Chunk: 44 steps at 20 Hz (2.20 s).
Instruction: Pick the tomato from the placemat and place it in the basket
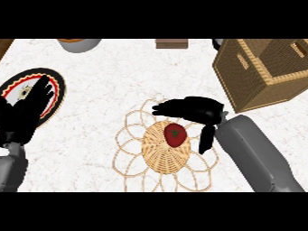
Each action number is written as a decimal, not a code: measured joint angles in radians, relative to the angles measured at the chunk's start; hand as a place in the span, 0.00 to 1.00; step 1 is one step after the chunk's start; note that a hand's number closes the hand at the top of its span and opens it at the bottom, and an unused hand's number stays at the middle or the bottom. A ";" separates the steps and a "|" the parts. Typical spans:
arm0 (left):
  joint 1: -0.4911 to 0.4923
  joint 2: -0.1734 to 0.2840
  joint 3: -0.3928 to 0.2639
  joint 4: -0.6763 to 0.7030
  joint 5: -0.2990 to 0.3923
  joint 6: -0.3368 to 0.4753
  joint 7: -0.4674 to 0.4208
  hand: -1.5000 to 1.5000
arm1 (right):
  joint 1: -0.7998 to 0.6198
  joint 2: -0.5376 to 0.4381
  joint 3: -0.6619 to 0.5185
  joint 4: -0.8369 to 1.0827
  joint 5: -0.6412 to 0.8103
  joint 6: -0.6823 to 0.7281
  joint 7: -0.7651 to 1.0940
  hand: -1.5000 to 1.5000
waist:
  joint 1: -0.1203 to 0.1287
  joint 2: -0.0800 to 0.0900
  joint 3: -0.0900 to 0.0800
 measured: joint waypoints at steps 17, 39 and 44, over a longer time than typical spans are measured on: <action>0.000 -0.033 0.037 0.007 -0.037 -0.034 0.000 0.50 | 0.001 0.081 0.042 0.119 0.238 -0.146 -0.106 1.00 | 0.001 -0.006 -0.004; -0.042 -0.046 0.011 -0.011 -0.039 -0.059 0.007 0.50 | -0.266 0.192 -0.579 0.211 0.097 -0.803 1.076 1.00 | 0.095 0.029 -0.001; -0.066 -0.061 -0.023 -0.007 -0.049 -0.073 0.011 0.50 | -0.409 0.193 -0.578 0.241 0.214 -1.061 1.289 1.00 | 0.137 0.036 -0.007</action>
